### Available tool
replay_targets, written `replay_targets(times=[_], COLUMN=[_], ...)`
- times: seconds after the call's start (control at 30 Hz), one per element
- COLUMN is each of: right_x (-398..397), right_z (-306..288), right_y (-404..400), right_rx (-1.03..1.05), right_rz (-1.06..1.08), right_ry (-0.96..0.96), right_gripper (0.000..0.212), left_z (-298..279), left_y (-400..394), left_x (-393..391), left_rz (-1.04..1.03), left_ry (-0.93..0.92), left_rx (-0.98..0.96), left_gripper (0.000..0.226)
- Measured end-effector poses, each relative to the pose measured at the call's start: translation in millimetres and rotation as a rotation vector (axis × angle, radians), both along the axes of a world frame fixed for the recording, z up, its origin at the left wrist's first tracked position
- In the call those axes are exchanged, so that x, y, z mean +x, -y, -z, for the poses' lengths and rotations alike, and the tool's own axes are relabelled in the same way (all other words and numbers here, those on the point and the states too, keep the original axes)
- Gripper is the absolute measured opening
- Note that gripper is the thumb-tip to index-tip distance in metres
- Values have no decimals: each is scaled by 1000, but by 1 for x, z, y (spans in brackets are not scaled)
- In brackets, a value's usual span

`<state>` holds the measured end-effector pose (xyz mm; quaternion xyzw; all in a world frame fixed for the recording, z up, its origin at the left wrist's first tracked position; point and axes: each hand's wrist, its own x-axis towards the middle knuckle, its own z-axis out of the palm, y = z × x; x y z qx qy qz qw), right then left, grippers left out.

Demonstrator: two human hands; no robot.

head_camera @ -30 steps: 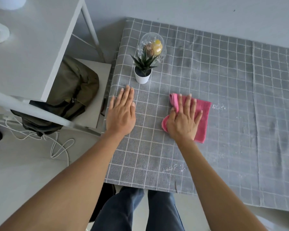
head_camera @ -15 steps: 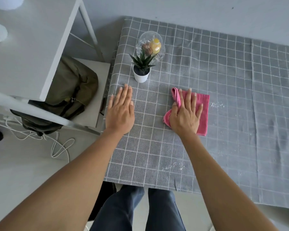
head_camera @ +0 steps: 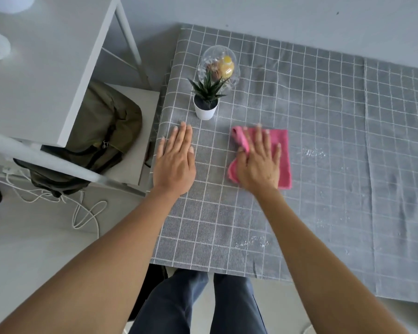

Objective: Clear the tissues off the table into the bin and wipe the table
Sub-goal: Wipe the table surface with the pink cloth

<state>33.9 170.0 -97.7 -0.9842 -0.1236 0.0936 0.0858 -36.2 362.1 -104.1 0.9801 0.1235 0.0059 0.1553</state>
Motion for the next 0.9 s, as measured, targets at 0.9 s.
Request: replay_targets(times=[0.9], right_x=[36], right_z=[-4], right_y=[-37], right_rx=[32], right_rz=[-268], right_ry=[7], right_gripper=[54], left_z=[3], left_y=[1], left_x=[1], left_rz=[-22], left_ry=[-24], left_rx=[25], left_gripper=[55])
